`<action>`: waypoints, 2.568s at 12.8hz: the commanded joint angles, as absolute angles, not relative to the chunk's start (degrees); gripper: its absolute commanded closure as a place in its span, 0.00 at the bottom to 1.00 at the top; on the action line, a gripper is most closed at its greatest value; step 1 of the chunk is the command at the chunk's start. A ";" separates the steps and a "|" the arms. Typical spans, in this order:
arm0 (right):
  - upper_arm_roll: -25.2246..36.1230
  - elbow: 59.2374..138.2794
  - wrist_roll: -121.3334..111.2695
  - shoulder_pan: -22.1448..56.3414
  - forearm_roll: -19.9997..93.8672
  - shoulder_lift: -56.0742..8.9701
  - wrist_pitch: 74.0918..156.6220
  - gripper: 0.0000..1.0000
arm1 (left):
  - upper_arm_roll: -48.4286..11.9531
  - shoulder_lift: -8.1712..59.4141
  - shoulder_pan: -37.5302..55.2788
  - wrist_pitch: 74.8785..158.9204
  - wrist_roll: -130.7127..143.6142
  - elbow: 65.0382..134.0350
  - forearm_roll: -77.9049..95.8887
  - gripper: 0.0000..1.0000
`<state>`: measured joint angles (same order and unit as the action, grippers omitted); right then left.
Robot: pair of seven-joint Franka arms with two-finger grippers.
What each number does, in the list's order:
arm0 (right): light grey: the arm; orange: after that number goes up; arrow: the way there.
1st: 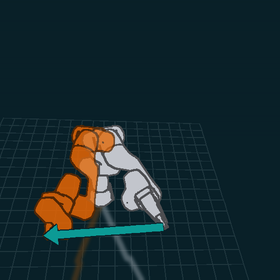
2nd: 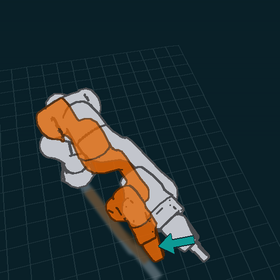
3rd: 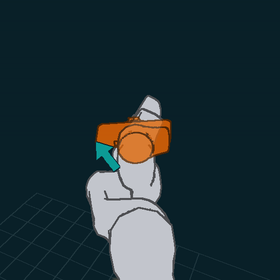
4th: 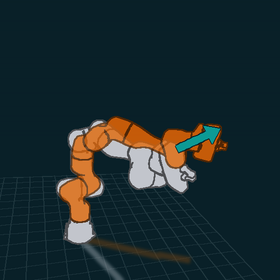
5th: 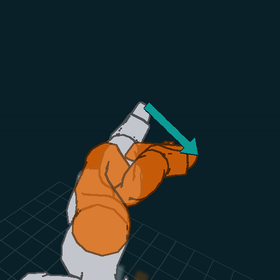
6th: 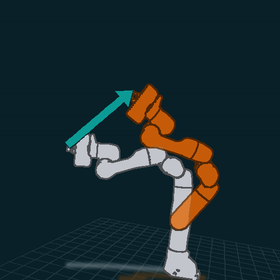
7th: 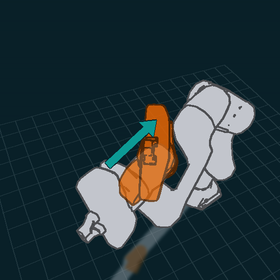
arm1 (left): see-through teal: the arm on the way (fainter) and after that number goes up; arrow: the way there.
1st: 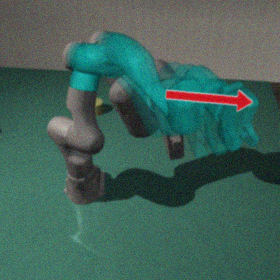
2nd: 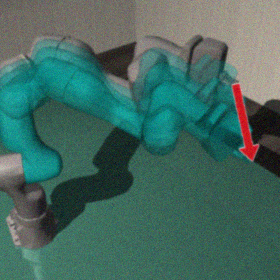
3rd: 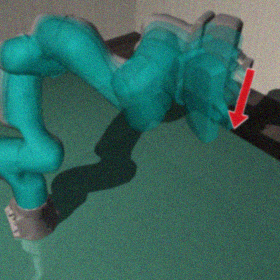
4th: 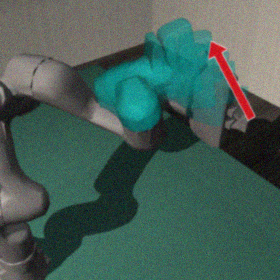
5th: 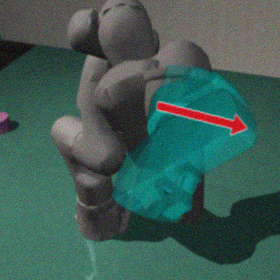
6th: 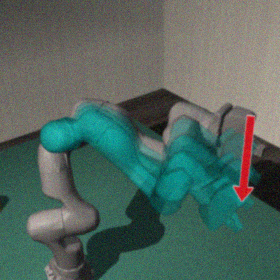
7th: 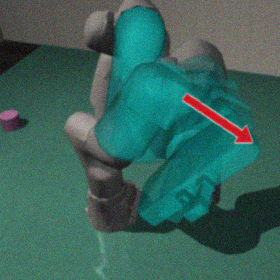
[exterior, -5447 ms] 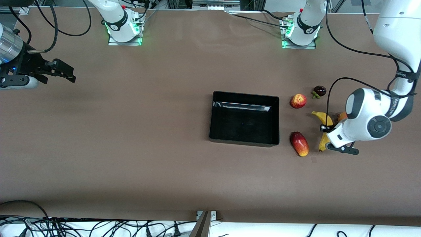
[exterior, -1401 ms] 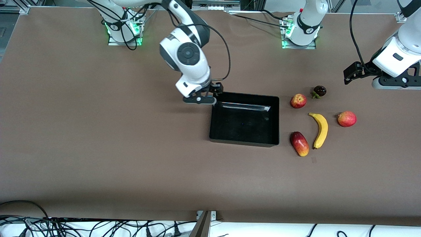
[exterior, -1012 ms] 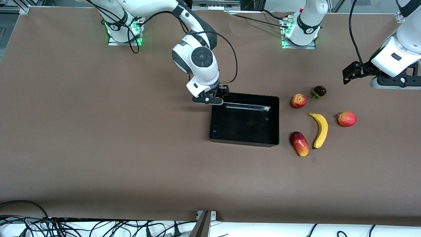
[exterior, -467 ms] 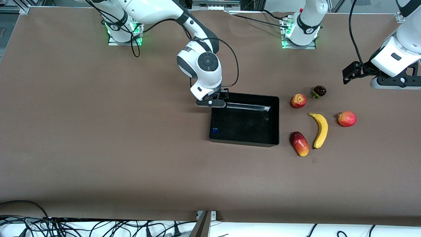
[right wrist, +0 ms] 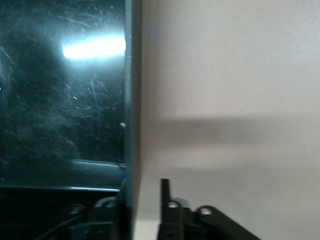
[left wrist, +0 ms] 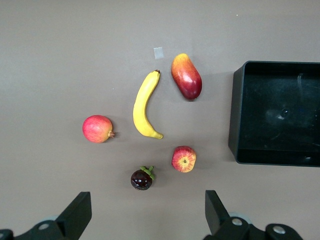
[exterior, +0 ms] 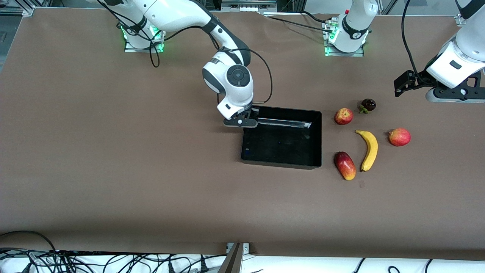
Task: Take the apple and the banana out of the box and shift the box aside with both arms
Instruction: 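Lower the right gripper and close it on the tray rim, then drag the tray across the table toward the right arm's base, then open the right gripper to release the tray rim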
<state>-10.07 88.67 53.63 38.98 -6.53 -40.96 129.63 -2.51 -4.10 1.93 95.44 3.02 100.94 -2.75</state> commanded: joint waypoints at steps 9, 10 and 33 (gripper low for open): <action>-9.23 87.01 27.64 22.61 -1.32 -29.63 115.43 1.00 | -2.90 -4.04 2.64 93.96 2.02 98.35 -1.67 0.00; -8.62 87.45 25.16 20.76 -0.97 -28.49 113.23 1.00 | -2.90 -4.04 2.64 93.96 2.02 98.35 -1.67 0.00; 9.32 122.70 -9.40 4.13 3.25 -15.82 131.40 0.63 | -3.08 -4.04 2.72 93.78 2.37 98.26 -1.67 0.00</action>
